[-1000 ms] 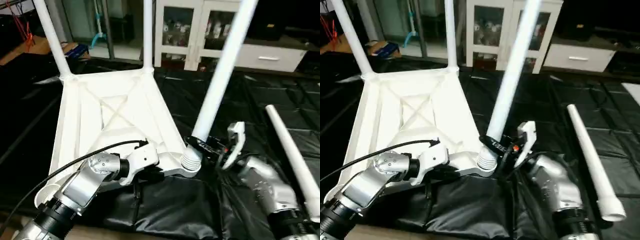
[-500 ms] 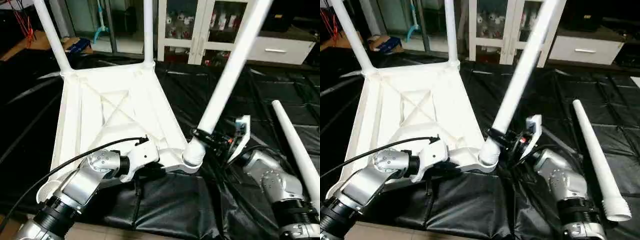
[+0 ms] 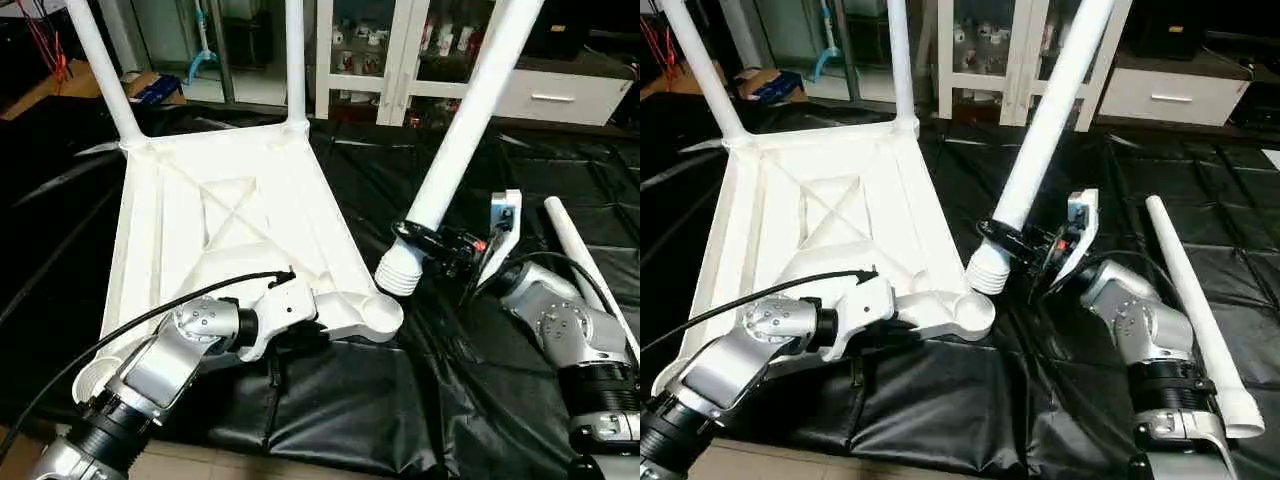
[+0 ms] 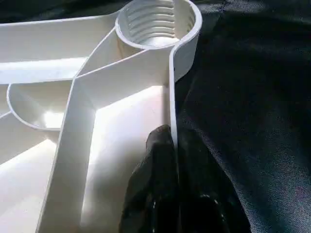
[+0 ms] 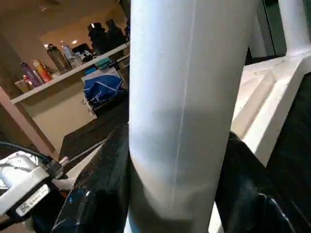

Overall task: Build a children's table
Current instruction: Insert table leg to table base

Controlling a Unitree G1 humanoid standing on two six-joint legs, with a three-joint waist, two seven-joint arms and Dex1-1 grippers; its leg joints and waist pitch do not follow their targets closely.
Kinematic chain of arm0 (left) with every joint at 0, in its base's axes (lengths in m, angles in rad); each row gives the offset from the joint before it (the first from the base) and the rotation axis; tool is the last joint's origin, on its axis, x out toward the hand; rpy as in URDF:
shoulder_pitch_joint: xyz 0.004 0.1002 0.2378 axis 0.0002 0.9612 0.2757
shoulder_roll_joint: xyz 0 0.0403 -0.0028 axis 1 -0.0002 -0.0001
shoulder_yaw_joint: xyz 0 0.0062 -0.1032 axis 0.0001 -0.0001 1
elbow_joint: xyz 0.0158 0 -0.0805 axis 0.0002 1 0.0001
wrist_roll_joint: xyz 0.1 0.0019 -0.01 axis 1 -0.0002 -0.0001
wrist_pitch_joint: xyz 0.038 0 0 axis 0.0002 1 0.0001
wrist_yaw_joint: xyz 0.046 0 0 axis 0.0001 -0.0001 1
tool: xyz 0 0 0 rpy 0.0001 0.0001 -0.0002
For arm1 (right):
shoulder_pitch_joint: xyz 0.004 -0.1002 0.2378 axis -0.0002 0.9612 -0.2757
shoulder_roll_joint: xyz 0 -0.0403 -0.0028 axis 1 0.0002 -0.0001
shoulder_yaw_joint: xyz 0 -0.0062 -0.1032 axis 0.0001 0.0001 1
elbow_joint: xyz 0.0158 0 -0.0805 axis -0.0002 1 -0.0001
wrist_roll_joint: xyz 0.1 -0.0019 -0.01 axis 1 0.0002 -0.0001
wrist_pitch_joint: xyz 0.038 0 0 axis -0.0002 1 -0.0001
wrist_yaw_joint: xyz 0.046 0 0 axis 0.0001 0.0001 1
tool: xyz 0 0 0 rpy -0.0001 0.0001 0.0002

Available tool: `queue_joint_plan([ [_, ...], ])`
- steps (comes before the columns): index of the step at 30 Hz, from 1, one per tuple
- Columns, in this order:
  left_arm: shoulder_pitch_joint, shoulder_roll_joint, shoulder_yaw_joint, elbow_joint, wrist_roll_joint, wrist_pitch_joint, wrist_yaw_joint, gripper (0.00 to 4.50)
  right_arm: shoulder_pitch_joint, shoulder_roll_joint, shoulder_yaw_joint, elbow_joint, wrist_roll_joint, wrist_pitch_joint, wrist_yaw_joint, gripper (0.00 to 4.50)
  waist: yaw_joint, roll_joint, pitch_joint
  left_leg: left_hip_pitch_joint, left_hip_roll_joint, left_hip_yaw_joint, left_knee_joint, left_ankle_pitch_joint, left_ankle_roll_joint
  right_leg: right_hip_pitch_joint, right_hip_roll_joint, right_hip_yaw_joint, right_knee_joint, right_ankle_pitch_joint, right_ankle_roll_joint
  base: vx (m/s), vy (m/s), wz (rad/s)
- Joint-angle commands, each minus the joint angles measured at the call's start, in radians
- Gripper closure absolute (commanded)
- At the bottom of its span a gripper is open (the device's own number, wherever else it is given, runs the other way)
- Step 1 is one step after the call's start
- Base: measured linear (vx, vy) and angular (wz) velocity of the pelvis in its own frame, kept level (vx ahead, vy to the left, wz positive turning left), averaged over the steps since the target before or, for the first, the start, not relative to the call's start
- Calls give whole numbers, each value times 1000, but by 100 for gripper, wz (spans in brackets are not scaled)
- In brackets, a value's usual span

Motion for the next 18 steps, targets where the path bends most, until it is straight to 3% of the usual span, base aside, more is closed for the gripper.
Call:
queue_joint_plan([
  [1,29,26,1,50,39,17,23,449,-44,3,-9,-48,16,15,-6,266,6,-9,-49,9,58,-15,-64,-36,92,38,-77,42,-58,57,-276,0,0,0],
  [3,29,27,6,54,40,8,28,449,-60,5,-2,-47,-6,2,-11,266,4,-9,-50,8,56,-15,-62,-37,92,39,-77,41,-57,60,-282,0,0,0],
  [4,29,27,7,58,44,0,32,449,-67,1,15,-41,-42,-21,-18,266,5,-6,-50,9,57,-15,-62,-39,89,37,-77,41,-56,58,-284,0,0,0],
  [6,26,27,6,66,53,-12,41,449,-74,-7,43,-32,-102,-74,-28,266,5,-7,-50,9,57,-14,-60,-37,83,37,-77,41,-56,59,-284,0,0,0],
  [7,23,28,6,74,62,-23,50,449,-89,-9,63,-14,-164,-127,-64,266,5,-8,-50,9,56,-13,-60,-36,80,38,-77,42,-56,60,-281,0,0,0],
  [13,9,18,21,88,64,-37,81,449,-114,11,20,-51,-99,-53,-71,266,4,-5,-50,9,55,-14,-61,-62,76,41,-75,43,-57,44,-279,0,0,0],
  [18,10,16,27,92,57,-45,77,449,-106,21,37,-58,-118,-68,-59,266,4,-5,-46,7,53,-15,-63,-110,53,38,-75,44,-65,-40,-261,0,0,0],
])
